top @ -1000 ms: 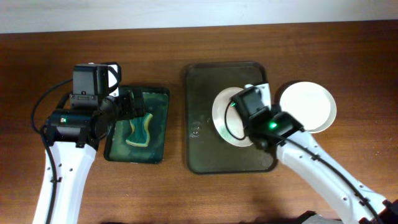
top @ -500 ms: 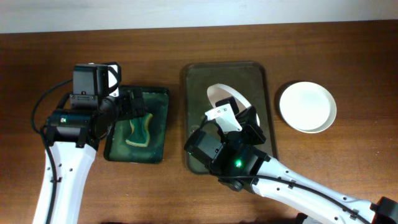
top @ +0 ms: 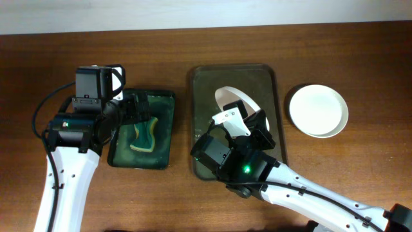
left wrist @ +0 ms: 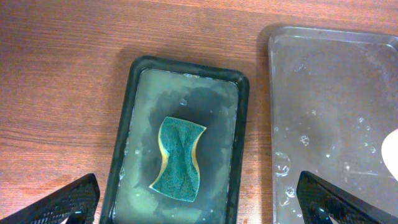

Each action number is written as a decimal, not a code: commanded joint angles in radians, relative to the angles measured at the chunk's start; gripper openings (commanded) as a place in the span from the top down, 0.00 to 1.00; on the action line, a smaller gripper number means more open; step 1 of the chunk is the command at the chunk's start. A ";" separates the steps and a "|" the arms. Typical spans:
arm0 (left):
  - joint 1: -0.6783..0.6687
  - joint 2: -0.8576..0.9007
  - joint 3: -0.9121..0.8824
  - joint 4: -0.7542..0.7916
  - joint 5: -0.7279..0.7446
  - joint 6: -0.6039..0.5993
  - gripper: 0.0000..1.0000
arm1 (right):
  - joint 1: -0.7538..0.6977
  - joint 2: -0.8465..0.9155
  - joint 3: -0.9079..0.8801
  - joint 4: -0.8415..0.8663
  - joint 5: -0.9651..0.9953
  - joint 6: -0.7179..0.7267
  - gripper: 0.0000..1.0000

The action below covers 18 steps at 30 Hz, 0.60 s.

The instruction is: Clean dirty plates on tray and stack at the side

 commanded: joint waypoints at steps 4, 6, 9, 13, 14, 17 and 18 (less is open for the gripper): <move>0.000 -0.007 0.012 0.001 0.008 0.009 0.01 | 0.006 -0.020 0.006 0.003 0.042 0.005 0.96; 0.000 -0.007 0.012 0.001 0.008 0.009 0.01 | 0.006 -0.020 0.006 0.003 0.042 0.005 0.96; 0.000 -0.007 0.012 0.001 0.008 0.009 0.01 | 0.006 -0.020 0.006 0.003 0.042 0.005 0.96; 0.000 -0.007 0.012 0.001 0.008 0.009 0.00 | 0.006 -0.020 0.006 0.003 0.038 0.006 0.96; 0.000 -0.007 0.012 0.001 0.008 0.009 0.01 | 0.006 -0.020 0.006 0.004 0.025 0.031 0.96; 0.000 -0.007 0.012 0.001 0.008 0.009 0.01 | -0.166 -0.020 0.006 0.008 -0.444 0.174 0.96; 0.000 -0.007 0.012 0.001 0.008 0.009 0.01 | -0.250 -0.020 0.006 0.010 -0.605 0.174 0.96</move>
